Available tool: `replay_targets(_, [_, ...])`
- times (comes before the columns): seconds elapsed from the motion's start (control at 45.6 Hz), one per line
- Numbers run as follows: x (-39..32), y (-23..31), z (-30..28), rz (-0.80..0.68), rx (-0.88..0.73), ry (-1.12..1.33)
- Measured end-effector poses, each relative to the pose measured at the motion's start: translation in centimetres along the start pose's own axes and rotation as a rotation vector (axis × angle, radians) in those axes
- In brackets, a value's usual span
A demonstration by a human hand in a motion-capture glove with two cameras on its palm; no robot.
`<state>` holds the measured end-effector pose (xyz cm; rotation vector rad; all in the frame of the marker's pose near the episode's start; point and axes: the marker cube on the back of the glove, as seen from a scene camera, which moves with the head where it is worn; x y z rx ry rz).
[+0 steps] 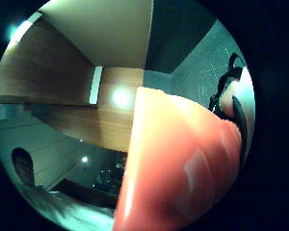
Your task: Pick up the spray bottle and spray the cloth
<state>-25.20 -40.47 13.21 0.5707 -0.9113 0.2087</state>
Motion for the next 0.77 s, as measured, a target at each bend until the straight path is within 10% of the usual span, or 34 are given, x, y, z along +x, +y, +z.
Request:
replay_targets(0.329, [1.8, 3.4, -2.9, -0.01, -0.278, 0.18])
replay_targets(0.768, [1.0, 5.3, -10.4, -0.036, -0.26, 0.273])
